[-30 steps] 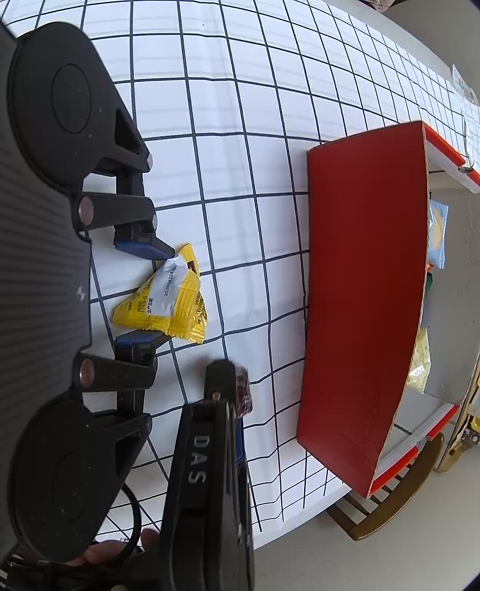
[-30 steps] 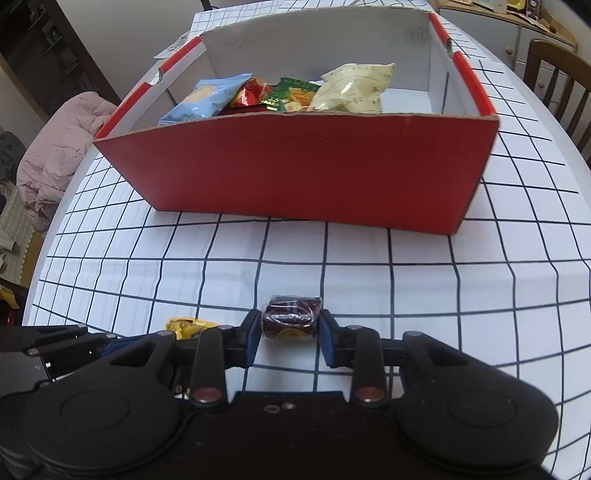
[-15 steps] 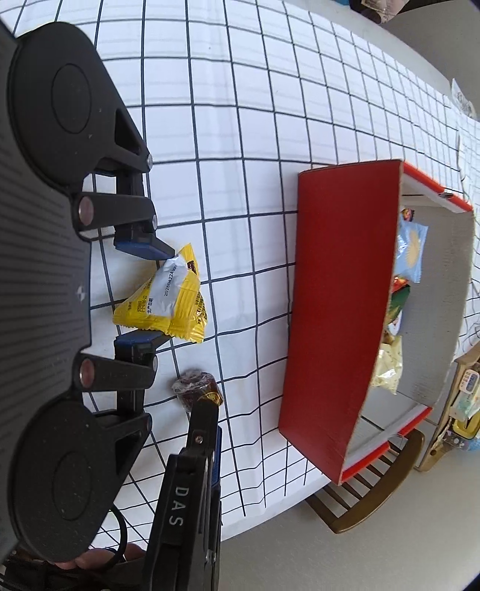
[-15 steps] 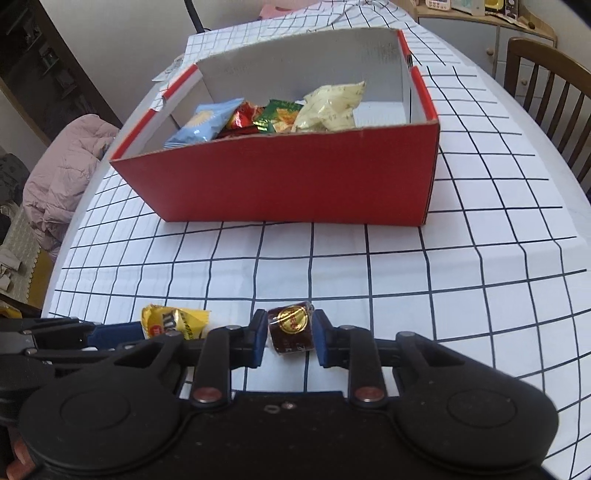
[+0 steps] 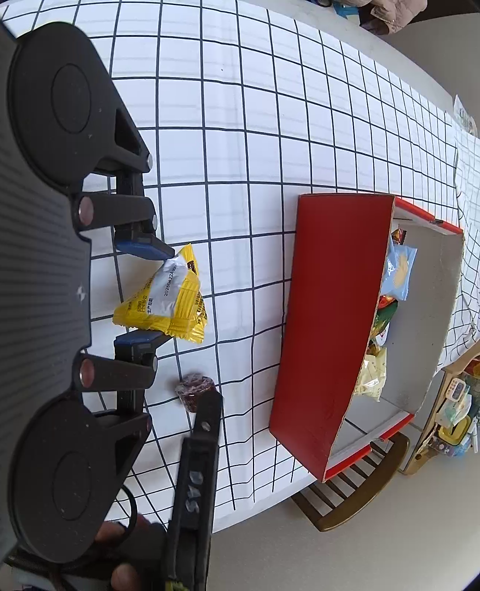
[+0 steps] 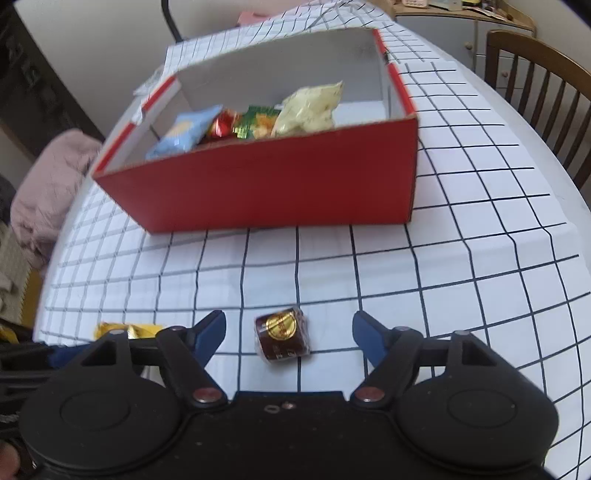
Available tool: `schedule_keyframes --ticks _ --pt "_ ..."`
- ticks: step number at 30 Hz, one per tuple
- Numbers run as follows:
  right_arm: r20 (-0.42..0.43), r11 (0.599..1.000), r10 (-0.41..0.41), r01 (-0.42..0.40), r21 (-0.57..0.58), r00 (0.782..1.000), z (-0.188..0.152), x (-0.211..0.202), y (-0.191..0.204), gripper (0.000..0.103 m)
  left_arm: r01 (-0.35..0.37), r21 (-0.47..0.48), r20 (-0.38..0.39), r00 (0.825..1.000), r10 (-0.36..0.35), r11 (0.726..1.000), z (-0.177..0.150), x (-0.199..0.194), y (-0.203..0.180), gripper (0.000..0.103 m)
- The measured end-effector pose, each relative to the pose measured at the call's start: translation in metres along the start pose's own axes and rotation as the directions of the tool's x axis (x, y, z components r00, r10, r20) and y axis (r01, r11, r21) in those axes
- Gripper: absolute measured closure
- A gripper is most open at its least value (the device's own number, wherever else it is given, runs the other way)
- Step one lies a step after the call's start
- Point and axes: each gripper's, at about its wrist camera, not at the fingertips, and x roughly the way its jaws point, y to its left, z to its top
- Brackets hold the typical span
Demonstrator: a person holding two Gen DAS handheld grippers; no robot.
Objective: Organize snacks
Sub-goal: 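Carry the M&M's bag with the left tool while the right tool carries the chocolate into the box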
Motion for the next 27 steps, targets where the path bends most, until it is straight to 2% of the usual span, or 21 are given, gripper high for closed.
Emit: schedule_keyframes --ticks 3,10,14,20,27 --pt "-0.029 0.999 -0.013 0.012 -0.034 0.999 -0.001 0.012 0.006 0.035 -0.003 -0.005 0.000 1.000 0.003 1.000 -0.002 -0.001 0.002 0.065" --pt "-0.054 0.990 -0.046 0.039 -0.135 0.997 -0.001 0.025 0.025 0.057 -0.009 -0.015 -0.009 1.000 0.009 1.000 -0.005 0.000 0.008 0.065" --pt "-0.054 0.988 -0.057 0.049 -0.145 0.997 -0.002 0.025 0.025 0.068 -0.009 -0.015 -0.006 1.000 0.009 1.000 -0.005 -0.001 0.008 0.065" --pt "-0.038 0.986 -0.077 0.071 -0.149 0.996 -0.002 0.021 0.023 0.074 -0.013 -0.021 -0.004 1.000 0.013 1.000 -0.004 -0.002 0.010 0.065" --pt "-0.019 0.994 -0.026 0.024 -0.104 0.999 -0.004 -0.002 0.018 0.075 -0.024 -0.018 0.003 1.000 0.024 1.000 -0.002 -0.006 0.009 0.065"
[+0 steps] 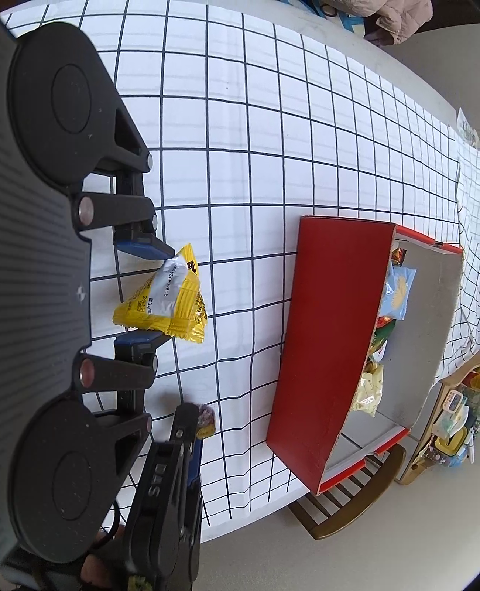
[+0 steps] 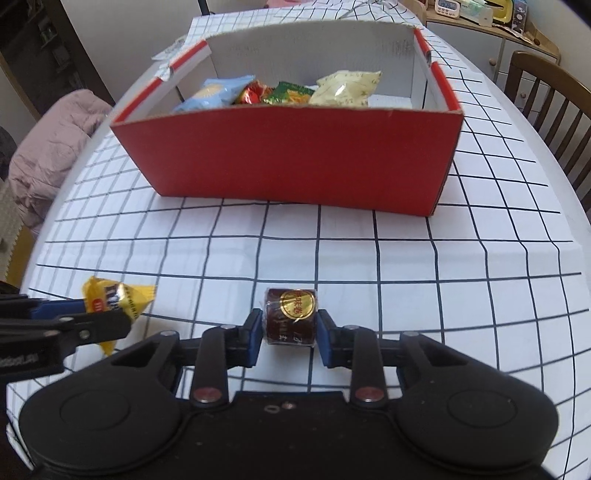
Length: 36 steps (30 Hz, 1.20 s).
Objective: Organize snacks
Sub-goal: 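Carry the M&M's bag with the left tool while the right tool carries the chocolate into the box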
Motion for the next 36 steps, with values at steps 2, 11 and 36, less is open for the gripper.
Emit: schedule_keyframes --ticks 2,11,36 --pt "0.009 1.000 0.012 -0.013 0.012 1.000 0.000 -0.008 -0.001 0.075 0.001 0.006 0.004 1.000 -0.001 1.000 0.001 -0.003 -0.001 0.065" --pt "0.086 0.998 0.059 -0.062 0.032 0.995 0.008 -0.052 -0.002 0.075 0.017 0.032 0.044 0.999 -0.019 0.999 0.017 -0.025 -0.011 0.065" --pt "0.266 0.999 0.023 -0.015 -0.031 0.964 0.114 -0.086 -0.016 0.075 -0.029 0.064 0.218 0.976 0.015 0.998 0.139 -0.048 -0.042 0.065"
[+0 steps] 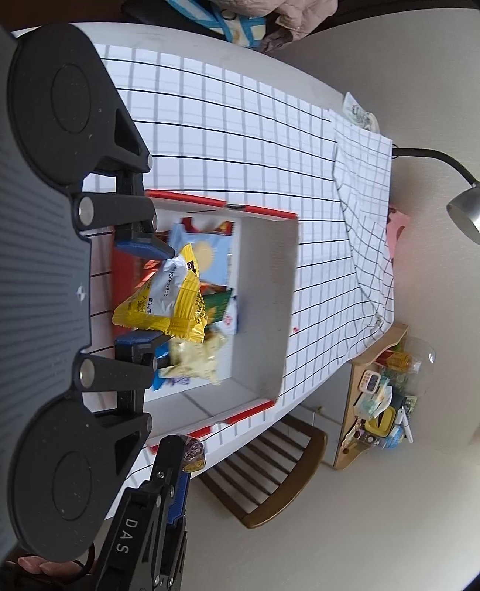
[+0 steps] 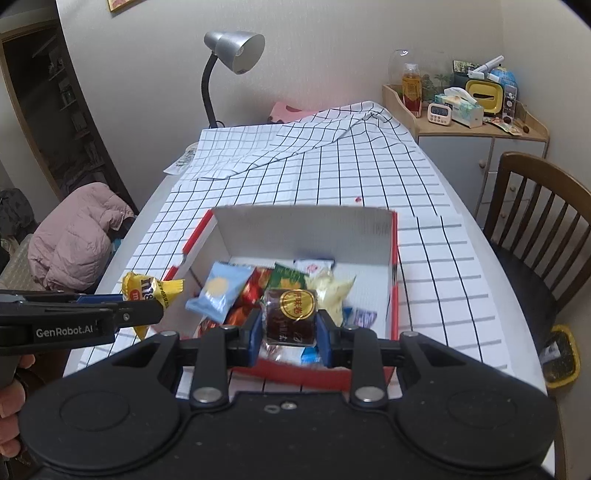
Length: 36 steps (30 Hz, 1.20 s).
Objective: Organize snacks
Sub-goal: 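Carry the M&M's bag with the left tool while the right tool carries the chocolate into the box, then open both tools to release the M&M's bag and chocolate inside the box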
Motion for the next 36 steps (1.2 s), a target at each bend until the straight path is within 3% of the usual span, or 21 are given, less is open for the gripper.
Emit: schedule_keyframes --ticks 15,26,36 --pt "-0.070 0.997 -0.007 0.002 -0.075 0.998 0.034 0.079 -0.007 0.075 -0.103 -0.025 -0.037 0.994 0.102 0.994 0.043 0.068 0.009 0.065" --pt "-0.154 0.987 -0.002 -0.022 -0.157 0.988 0.030 0.139 0.005 0.075 -0.138 -0.004 -0.095 0.986 0.137 0.990 0.040 0.110 0.015 0.065" --pt "-0.196 0.981 -0.010 -0.028 -0.191 0.981 0.023 0.164 0.011 0.075 -0.138 0.006 -0.141 0.980 0.138 0.990 0.036 0.129 0.019 0.065"
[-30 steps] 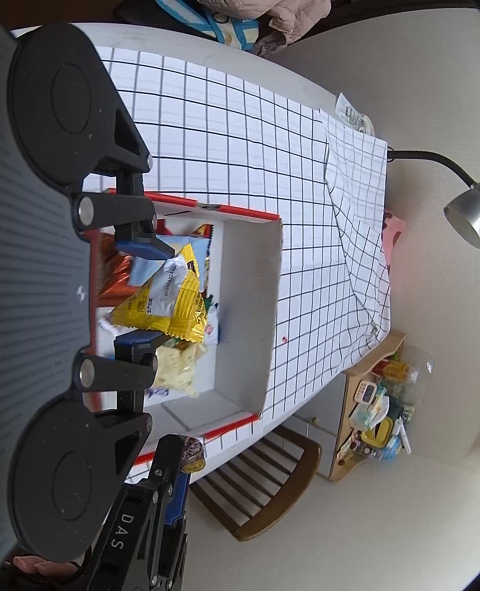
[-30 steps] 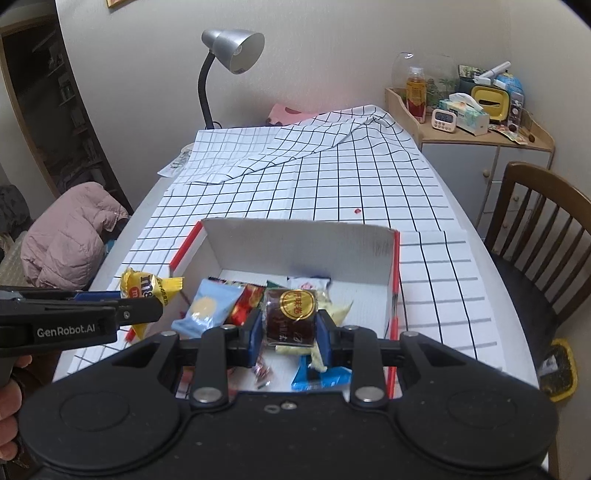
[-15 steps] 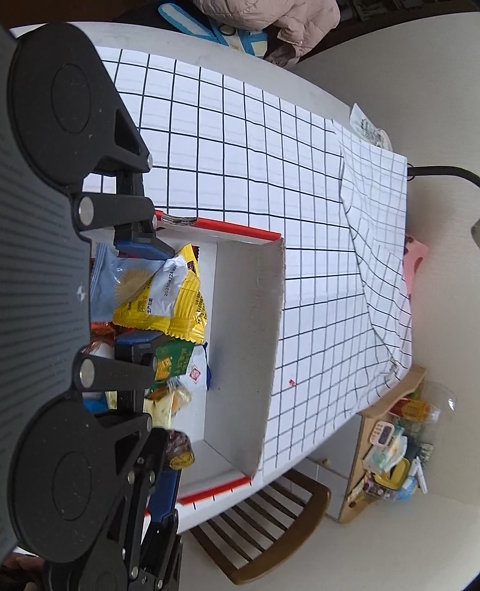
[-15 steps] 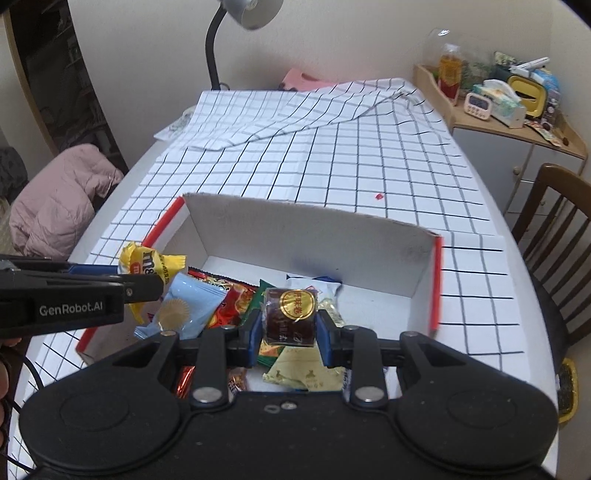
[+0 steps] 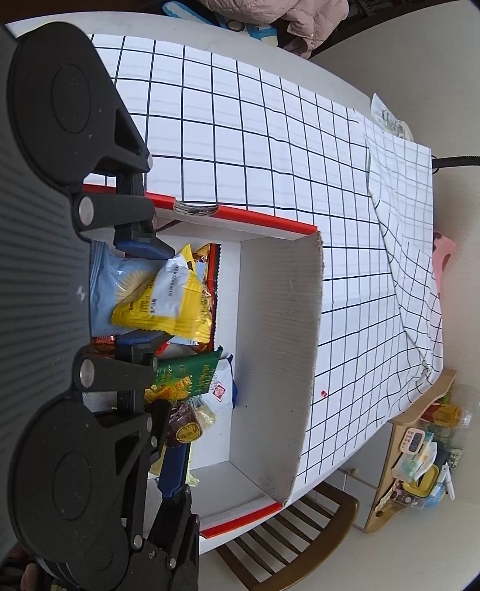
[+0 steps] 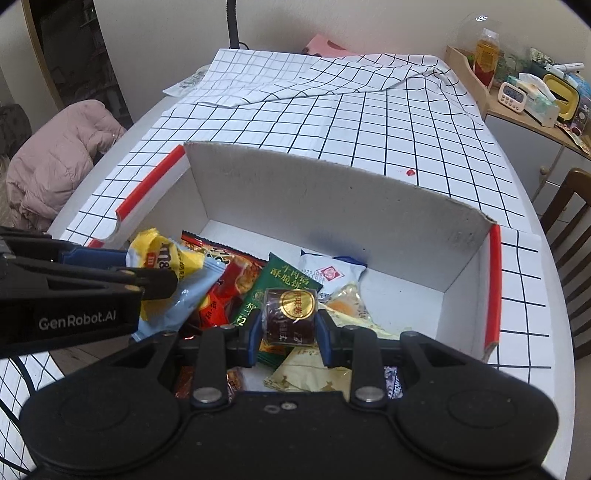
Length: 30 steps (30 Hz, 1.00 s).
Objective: Organize snacks
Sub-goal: 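Open both tools to release the M&M's bag and chocolate inside the box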
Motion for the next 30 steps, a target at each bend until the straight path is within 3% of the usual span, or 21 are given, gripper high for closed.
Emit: schedule_keyframes --ticks 11,14,30 --pt "0.004 1.000 -0.012 0.012 0.018 1.000 -0.003 -0.003 -0.001 0.070 0.001 0.000 0.008 1.000 -0.001 1.000 -0.002 -0.003 0.002 0.064" --pt "0.011 0.999 -0.015 0.015 0.030 1.000 -0.005 -0.009 -0.003 0.069 0.003 0.006 0.019 1.000 -0.003 1.000 -0.004 -0.009 0.001 0.059" --pt "0.120 0.996 0.018 -0.029 0.085 0.993 -0.024 -0.077 -0.007 0.059 0.062 0.015 0.107 0.992 -0.063 0.998 -0.020 -0.063 0.001 0.051"
